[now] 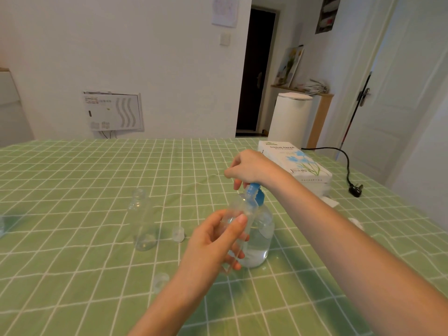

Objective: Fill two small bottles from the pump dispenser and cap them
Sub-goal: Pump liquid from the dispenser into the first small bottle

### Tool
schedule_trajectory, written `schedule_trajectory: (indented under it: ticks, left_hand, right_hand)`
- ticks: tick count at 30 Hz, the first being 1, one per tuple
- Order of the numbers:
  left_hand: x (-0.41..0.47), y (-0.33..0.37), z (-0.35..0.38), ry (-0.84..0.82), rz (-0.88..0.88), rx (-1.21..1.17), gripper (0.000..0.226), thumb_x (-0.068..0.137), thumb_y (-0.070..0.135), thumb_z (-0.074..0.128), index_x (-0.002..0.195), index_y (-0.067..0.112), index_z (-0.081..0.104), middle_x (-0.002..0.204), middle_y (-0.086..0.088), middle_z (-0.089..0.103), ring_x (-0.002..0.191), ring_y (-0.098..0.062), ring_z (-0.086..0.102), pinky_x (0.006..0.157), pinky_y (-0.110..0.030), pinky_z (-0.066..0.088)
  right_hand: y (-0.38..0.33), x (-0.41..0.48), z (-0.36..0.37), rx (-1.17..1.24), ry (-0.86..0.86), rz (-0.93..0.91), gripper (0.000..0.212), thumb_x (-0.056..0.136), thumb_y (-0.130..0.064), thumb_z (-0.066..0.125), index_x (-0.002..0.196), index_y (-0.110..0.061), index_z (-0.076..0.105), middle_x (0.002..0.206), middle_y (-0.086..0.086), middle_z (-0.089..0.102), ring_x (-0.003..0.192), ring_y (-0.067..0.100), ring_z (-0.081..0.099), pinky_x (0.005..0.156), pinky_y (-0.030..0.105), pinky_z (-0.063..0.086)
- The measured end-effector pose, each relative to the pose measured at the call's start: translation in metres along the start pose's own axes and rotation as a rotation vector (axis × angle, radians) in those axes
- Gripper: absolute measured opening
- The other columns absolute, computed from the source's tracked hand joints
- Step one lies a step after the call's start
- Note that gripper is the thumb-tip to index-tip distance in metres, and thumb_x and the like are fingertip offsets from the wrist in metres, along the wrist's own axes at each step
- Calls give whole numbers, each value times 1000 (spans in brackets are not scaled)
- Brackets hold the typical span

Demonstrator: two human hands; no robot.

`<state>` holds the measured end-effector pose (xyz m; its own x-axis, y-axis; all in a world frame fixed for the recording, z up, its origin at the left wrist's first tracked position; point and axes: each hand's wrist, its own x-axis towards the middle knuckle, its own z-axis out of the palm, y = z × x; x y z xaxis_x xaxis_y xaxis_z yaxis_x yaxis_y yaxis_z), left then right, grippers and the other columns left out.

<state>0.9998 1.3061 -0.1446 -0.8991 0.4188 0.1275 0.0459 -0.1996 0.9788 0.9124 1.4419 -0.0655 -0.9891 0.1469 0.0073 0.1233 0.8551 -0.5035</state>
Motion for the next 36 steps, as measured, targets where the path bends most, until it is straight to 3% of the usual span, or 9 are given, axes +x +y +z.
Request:
schedule_trajectory:
  ticks: [5, 9, 14, 19, 25, 36]
  left_hand:
    - [0, -3, -2, 8, -4, 15, 39, 65, 47, 62, 96, 23, 67, 71, 1, 67, 50, -9, 55, 43, -18, 44]
    - [1, -2, -2, -1, 9, 16, 39, 66, 48, 62, 97, 24, 67, 72, 2, 67, 53, -9, 56, 46, -18, 46]
    - [3, 3, 2, -14, 25, -1, 43, 67, 47, 60, 100, 21, 65, 68, 8, 66, 52, -8, 55, 45, -17, 45]
    - [1, 4, 2, -18, 24, -2, 41, 68, 46, 59, 99, 22, 65, 67, 7, 66, 49, -7, 54, 42, -14, 41]
    - [-1, -2, -2, -10, -2, 9, 38, 65, 48, 62, 95, 24, 67, 70, 2, 67, 53, -9, 56, 46, -18, 46]
    - [3, 1, -1, -9, 24, 0, 43, 65, 49, 62, 99, 23, 67, 69, 6, 67, 51, -8, 54, 43, -15, 42]
  right_hand:
    - [1, 0, 4, 0, -4, 1, 34, 88, -23, 57, 111, 0, 66, 66, -1, 66, 62, 15, 51, 52, 24, 42]
    - [-1, -1, 0, -21, 18, -7, 37, 88, -22, 55, 114, 1, 64, 86, 9, 74, 68, 17, 52, 59, 26, 43]
    - [-8, 0, -10, -78, 37, -39, 36, 88, -17, 51, 115, 4, 63, 90, 14, 74, 66, 18, 50, 56, 26, 39]
    - [-5, -1, -7, -36, 9, -21, 36, 87, -17, 54, 114, 4, 63, 75, 5, 71, 65, 16, 51, 48, 21, 38]
    - [1, 1, 3, -30, 3, -9, 30, 86, -21, 57, 105, -1, 68, 82, 7, 74, 65, 16, 55, 51, 23, 41]
    - [-5, 1, -10, -44, 101, -69, 33, 88, -17, 50, 111, 1, 65, 81, 9, 74, 65, 18, 57, 52, 24, 44]
